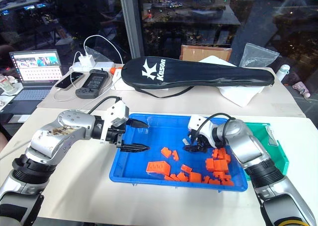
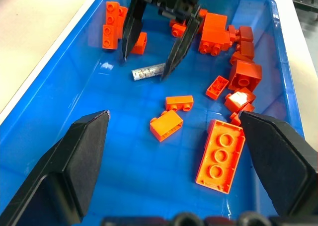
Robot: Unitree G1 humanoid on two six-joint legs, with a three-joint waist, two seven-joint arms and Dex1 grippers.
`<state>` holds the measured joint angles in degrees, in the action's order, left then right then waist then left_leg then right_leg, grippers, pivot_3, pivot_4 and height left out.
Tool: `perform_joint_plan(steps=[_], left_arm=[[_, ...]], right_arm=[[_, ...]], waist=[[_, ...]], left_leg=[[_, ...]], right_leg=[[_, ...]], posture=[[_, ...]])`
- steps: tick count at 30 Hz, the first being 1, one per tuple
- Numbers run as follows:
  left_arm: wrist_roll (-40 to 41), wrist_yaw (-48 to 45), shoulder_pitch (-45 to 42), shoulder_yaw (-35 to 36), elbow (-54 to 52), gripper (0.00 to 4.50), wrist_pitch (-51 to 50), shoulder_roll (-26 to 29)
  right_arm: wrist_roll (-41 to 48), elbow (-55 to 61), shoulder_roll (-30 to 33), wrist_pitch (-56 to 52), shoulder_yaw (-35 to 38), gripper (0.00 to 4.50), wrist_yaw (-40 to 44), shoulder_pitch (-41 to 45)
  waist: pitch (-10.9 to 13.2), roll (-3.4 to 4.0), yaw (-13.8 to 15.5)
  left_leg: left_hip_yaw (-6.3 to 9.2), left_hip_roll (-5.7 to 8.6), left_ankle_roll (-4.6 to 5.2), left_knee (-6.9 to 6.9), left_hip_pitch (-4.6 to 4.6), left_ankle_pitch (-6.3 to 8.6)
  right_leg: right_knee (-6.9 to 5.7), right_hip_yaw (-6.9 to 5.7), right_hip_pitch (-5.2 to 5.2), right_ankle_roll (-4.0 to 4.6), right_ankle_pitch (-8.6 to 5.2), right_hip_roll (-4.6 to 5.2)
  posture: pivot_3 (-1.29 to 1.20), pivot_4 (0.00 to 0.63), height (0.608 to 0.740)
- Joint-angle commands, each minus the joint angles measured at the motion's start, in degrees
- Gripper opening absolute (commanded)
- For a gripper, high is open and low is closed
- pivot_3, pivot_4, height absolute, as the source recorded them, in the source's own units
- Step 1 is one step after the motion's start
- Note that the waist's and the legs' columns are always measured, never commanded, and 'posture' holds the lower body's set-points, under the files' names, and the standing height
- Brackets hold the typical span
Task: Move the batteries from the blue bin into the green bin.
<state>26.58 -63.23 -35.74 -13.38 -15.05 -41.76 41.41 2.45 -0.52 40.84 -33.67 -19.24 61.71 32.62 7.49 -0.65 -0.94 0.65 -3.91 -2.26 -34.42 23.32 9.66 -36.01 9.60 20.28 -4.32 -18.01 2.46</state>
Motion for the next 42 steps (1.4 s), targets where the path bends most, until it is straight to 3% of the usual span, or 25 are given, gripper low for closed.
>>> perform_joint_plan(steps=[1, 2, 8, 10, 15, 20, 22, 27, 32, 37, 39, 42], left_arm=[[-0.36, -0.01, -0.05, 1.25, -1.87, 4.50, 0.46, 1.14], [-0.39, 0.00, -0.07, 1.22, -1.85, 4.50, 0.48, 1.21], [0.02, -0.21, -0.61, 1.25, -1.36, 4.50, 0.60, 1.17], [0.27, -0.46, -0.93, 1.33, -1.04, 4.50, 0.54, 1.03], [0.90, -1.52, -1.59, 1.35, -0.04, 4.50, 0.79, 0.48], [2.64, -4.57, -3.55, 1.21, 1.47, 4.50, 1.99, -1.70], [3.45, -5.17, -5.35, 1.44, 3.32, 4.50, 2.74, -4.04], [5.21, -5.55, -8.29, 2.82, 6.42, 4.50, 2.95, -8.44], [6.33, -5.68, -10.22, 3.49, 8.25, 4.50, 2.61, -10.81], [6.25, -5.01, -11.59, 3.47, 8.74, 4.50, 1.03, -11.39], [5.51, -4.59, -11.58, 3.23, 8.58, 4.50, 1.25, -11.33], [5.86, -3.97, -11.60, 3.84, 8.13, 4.50, 1.21, -11.54]], right_arm=[[0.37, 0.61, -0.29, -1.42, 0.70, 2.90, -0.37, -0.11], [0.52, 0.73, -0.25, -1.83, 0.77, 2.72, -0.19, -0.25], [2.38, 2.86, 0.04, -4.78, 2.67, 0.57, -0.38, -0.78], [2.92, 4.43, 1.01, -4.77, 3.67, 0.25, -0.03, -0.39], [5.35, 8.19, 4.59, -5.17, 7.62, 0.25, 1.58, 1.99], [7.45, 11.12, 14.91, -8.31, 14.69, 0.25, 4.26, 2.19], [7.67, 11.66, 21.30, -9.81, 19.95, 0.25, 4.73, -0.65], [8.14, 12.09, 29.95, -11.50, 29.73, 0.25, 4.79, -10.99], [7.65, 12.13, 30.99, -11.63, 34.49, 0.25, 2.60, -20.05], [6.89, 9.91, 27.27, -14.09, 31.34, 0.25, -3.86, -20.26], [5.93, 9.27, 27.27, -12.00, 29.66, 1.25, -4.57, -20.37], [6.47, 8.32, 26.93, -12.41, 28.27, 2.15, -5.15, -18.33]], waist=[[0.00, 0.00, -0.03], [0.00, 0.00, -0.03], [0.00, 0.00, -0.04], [0.00, 0.00, -0.02], [0.00, 0.00, 0.00], [0.01, 0.01, 0.32], [0.01, 0.01, 0.67], [0.01, -0.02, 0.56], [-0.02, 0.05, -0.82], [0.04, -0.05, -1.66], [0.04, -0.04, -1.65], [0.05, -0.02, -1.63]], left_leg=[[0.00, 0.00, 0.00, 0.00, 0.00, 0.00], [0.00, 0.00, 0.00, 0.01, 0.00, 0.00], [0.00, 0.00, 0.00, 0.01, -0.02, 0.00], [0.00, 0.00, 0.00, 0.01, -0.01, 0.00], [0.00, 0.00, 0.00, 0.00, 0.00, 0.00], [0.00, 0.01, 0.00, 0.02, 0.04, 0.00], [0.00, 0.01, 0.00, 0.03, 0.07, 0.00], [0.00, 0.00, 0.01, 0.12, 0.04, 0.01], [0.00, 0.00, 0.01, 0.13, -0.01, 0.00], [0.02, 0.00, 0.01, 0.06, -0.03, 0.00], [0.02, 0.01, 0.01, 0.04, -0.03, 0.00], [0.02, 0.02, 0.01, 0.04, -0.01, 0.00]], right_leg=[[0.00, 0.00, 0.00, 0.00, 0.00, 0.00], [-0.01, 0.00, 0.00, 0.00, 0.00, 0.00], [-0.01, 0.00, -0.01, -0.01, -0.01, 0.00], [0.00, 0.00, -0.01, -0.01, -0.01, 0.00], [0.00, 0.00, 0.00, -0.02, -0.01, 0.00], [0.03, 0.00, 0.02, -0.02, -0.02, 0.01], [0.08, -0.01, 0.02, -0.02, -0.01, 0.02], [0.18, -0.03, 0.01, 0.00, -0.02, 0.02], [0.10, 0.00, -0.01, 0.00, -0.02, 0.01], [0.04, 0.00, -0.03, -0.01, -0.02, 0.01], [0.03, 0.01, -0.03, -0.02, -0.02, 0.01], [0.04, 0.01, -0.02, -0.02, -0.03, 0.01]], posture=[[0.00, 0.150, 0.720], [0.00, 0.150, 0.720], [0.00, 0.150, 0.720], [0.00, 0.150, 0.720], [0.00, 0.150, 0.720], [0.00, 0.150, 0.720], [0.00, 0.150, 0.720], [0.00, 0.150, 0.720], [0.00, 0.150, 0.720], [0.00, 0.150, 0.720], [0.00, 0.150, 0.720], [0.00, 0.150, 0.720]])
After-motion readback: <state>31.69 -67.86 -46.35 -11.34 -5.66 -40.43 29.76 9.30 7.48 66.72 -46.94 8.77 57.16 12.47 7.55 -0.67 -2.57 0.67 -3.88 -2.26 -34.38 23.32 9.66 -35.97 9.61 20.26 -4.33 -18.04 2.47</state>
